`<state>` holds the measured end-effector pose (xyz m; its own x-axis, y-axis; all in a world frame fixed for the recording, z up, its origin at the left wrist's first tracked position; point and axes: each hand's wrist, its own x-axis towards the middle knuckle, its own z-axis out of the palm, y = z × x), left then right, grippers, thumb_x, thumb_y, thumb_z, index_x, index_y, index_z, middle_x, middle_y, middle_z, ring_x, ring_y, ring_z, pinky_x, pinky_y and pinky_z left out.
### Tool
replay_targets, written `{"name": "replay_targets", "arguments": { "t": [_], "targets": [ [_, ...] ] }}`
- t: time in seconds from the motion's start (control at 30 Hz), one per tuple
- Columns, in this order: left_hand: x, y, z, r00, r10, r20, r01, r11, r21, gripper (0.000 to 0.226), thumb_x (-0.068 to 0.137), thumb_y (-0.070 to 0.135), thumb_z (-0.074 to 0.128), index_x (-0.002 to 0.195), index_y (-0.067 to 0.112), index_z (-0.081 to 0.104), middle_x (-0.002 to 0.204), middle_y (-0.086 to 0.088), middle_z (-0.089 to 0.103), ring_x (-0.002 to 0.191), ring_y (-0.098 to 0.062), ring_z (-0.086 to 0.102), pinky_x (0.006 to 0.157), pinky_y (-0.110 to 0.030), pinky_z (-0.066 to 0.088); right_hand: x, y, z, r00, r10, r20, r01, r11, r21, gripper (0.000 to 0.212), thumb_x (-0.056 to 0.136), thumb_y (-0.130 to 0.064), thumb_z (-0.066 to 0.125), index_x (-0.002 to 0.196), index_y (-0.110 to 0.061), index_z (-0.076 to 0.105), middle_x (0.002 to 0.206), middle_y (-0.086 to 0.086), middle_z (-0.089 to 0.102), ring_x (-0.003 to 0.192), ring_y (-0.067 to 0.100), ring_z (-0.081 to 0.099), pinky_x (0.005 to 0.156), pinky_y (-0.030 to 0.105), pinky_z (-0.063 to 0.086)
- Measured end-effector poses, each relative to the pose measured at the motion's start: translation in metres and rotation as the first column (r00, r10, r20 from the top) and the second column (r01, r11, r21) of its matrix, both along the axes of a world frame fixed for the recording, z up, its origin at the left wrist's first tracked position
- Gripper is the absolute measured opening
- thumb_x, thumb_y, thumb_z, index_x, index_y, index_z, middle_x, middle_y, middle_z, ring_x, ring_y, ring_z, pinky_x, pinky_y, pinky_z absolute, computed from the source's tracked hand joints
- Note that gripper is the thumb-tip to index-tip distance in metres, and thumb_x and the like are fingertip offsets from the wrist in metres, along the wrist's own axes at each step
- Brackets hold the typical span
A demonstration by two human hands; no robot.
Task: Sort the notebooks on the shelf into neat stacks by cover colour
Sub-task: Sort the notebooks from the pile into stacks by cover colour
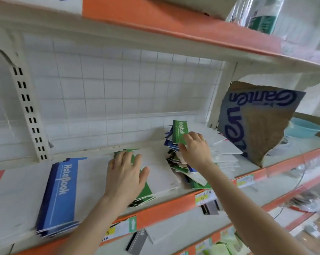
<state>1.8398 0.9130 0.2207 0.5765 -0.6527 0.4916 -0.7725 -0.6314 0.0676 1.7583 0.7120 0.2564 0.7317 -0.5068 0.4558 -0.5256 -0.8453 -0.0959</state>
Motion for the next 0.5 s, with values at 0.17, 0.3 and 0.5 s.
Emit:
{"name": "replay_targets", "arguments": {
  "t": [0.17,0.3,0.5],
  "targets": [
    [0.005,-0.026,0.001,0.999,0.046,0.017,-0.046,0.998,0.043,0.051,0.079,0.041,0.036,0.089,0.006,0.071,0.09,-0.012,0.068,0.084,-0.033,0.064,0.062,-0.041,0.052,0.022,-0.016,0.004,0.986,0.05,-0.161,-0.035,0.995,0.097,0.04,0.096,-0.04,0.038,0.114,-0.008,0.053,0.112,0.011,0.056,0.101,0.027,0.05,0.08,0.033,0.04],
    [0.008,-0.035,0.002,0.997,0.065,0.03,-0.067,0.996,0.063,0.05,0.079,0.041,0.036,0.089,0.007,0.071,0.09,-0.013,0.068,0.085,-0.034,0.064,0.062,-0.042,0.052,0.026,-0.017,0.002,0.979,0.03,-0.202,-0.036,0.999,-0.025,0.03,0.099,-0.031,0.034,0.106,-0.007,0.051,0.102,0.01,0.061,0.087,0.029,0.055,0.067,0.029,0.036],
    [0.012,-0.048,0.007,0.993,0.04,-0.113,-0.041,0.999,-0.002,0.054,0.087,0.044,0.029,0.108,0.01,0.067,0.11,-0.009,0.065,0.101,-0.031,0.06,0.078,-0.041,0.05,0.025,-0.024,0.007,0.981,0.072,-0.18,-0.093,0.989,-0.116,0.019,0.093,-0.005,0.039,0.11,-0.005,0.047,0.098,0.011,0.066,0.085,0.03,0.064,0.059,0.03,0.036]
  ]
}}
